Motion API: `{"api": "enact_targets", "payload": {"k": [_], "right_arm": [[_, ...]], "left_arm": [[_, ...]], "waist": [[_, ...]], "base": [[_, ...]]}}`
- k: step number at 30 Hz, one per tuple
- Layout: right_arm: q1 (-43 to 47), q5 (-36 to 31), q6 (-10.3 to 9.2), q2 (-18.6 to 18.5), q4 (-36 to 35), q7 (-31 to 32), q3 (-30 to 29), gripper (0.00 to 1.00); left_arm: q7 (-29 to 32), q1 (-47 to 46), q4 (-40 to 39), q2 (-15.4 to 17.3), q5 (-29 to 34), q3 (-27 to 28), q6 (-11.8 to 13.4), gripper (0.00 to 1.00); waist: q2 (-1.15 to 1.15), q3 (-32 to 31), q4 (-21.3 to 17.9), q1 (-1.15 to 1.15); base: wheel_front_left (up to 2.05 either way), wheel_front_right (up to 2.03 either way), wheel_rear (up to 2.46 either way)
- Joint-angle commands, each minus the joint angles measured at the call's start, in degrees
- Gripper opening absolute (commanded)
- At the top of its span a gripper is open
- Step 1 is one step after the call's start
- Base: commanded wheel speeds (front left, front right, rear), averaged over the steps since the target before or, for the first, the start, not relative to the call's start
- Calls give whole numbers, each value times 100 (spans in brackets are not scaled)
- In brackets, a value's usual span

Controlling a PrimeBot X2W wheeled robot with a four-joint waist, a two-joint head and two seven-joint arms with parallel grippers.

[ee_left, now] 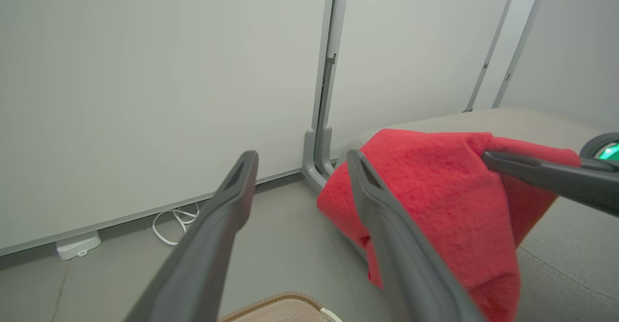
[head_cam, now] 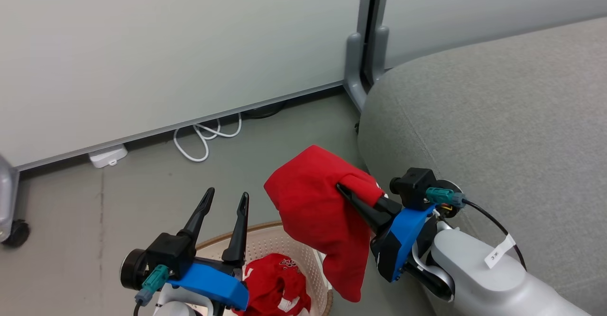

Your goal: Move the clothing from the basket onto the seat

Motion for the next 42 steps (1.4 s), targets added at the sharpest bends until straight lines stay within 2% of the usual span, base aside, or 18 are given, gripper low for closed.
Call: {"api": "enact_targets", "payload": {"k": [1, 25, 34, 42], "right_arm": [[79, -38, 1, -30, -31, 8, -20, 0], [554, -470, 1, -31, -538, 141, -719, 0], [747, -600, 1, -52, -718, 263, -925, 0], [880, -718, 1, -49, -846, 319, -1164, 0]], "left_arm": [[-29, 17, -28, 7, 1, 15, -11, 100], [-29, -138, -35, 177, 26, -127, -12, 100], [-30, -94, -25, 196, 6, -149, -12, 100], [-29, -197, 0, 219, -25, -272, -12, 100]], "waist": [[0, 65, -217, 0], [0, 371, -1960, 0], [0, 372, -2306, 0], [0, 418, -2343, 0]], "base": [[0, 0, 0], [0, 0, 0], [0, 0, 0], [0, 0, 0]]}}
